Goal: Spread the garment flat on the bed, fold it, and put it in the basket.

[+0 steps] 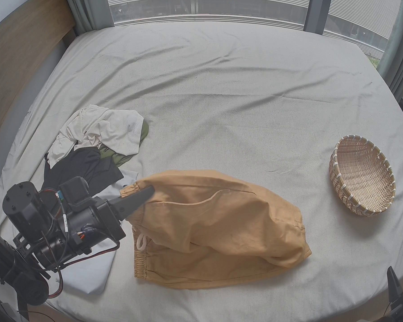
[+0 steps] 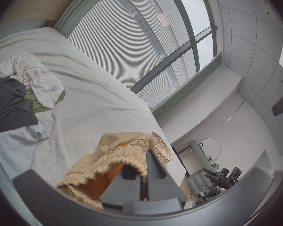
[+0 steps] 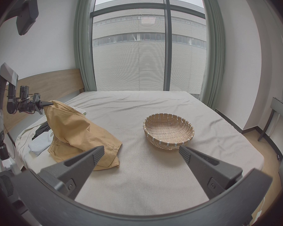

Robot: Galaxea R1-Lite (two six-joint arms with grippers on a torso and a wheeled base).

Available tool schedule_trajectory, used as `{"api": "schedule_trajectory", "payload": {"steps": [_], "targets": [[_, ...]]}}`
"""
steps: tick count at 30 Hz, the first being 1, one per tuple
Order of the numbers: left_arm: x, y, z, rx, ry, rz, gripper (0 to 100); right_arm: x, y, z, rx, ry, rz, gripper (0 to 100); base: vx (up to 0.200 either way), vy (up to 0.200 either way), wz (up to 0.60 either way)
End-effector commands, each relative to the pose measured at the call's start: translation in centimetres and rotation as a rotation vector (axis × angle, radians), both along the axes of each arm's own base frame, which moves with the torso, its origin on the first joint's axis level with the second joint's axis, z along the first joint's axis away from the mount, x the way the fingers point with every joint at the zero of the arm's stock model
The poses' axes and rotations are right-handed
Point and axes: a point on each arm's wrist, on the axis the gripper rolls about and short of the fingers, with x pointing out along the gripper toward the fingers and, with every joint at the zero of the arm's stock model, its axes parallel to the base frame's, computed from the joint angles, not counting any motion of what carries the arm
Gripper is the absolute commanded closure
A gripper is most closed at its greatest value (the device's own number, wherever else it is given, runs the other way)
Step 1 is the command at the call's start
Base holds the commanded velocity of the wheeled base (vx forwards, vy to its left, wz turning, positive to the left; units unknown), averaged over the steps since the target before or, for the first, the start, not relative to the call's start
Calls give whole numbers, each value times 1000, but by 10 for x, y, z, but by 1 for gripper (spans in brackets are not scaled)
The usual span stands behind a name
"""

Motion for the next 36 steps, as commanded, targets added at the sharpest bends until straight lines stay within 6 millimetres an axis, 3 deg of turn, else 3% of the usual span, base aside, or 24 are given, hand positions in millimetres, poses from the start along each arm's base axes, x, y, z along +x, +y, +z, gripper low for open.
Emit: {"api": "schedule_trajectory", "payload": {"steps": [1,8,23,25,27,28,31,36], "targets": [[1,12,6,-11,-25,34,100,0,0,-5,-1,0,0,0,0,0,0],[7,27,4,-2,-16,51,100,0,0,-5,4,0,0,0,0,0,0],[0,18,-7,10,44,1,100,0,0,-3,-5,-11,0,0,0,0,0],[2,18,-7,6,42,2,100,-3,0,13,-6,-79,9,0,0,0,0],[7,17,-5,0,36,11,100,-8,1,40,-11,-149,4,0,0,0,0],[12,17,-6,0,38,22,100,-7,2,64,-17,-162,16,0,0,0,0],[15,18,-11,8,56,30,100,-2,2,96,-5,-159,70,0,0,0,0],[14,18,-11,10,51,27,100,21,3,121,273,-48,172,0,0,0,0]]}}
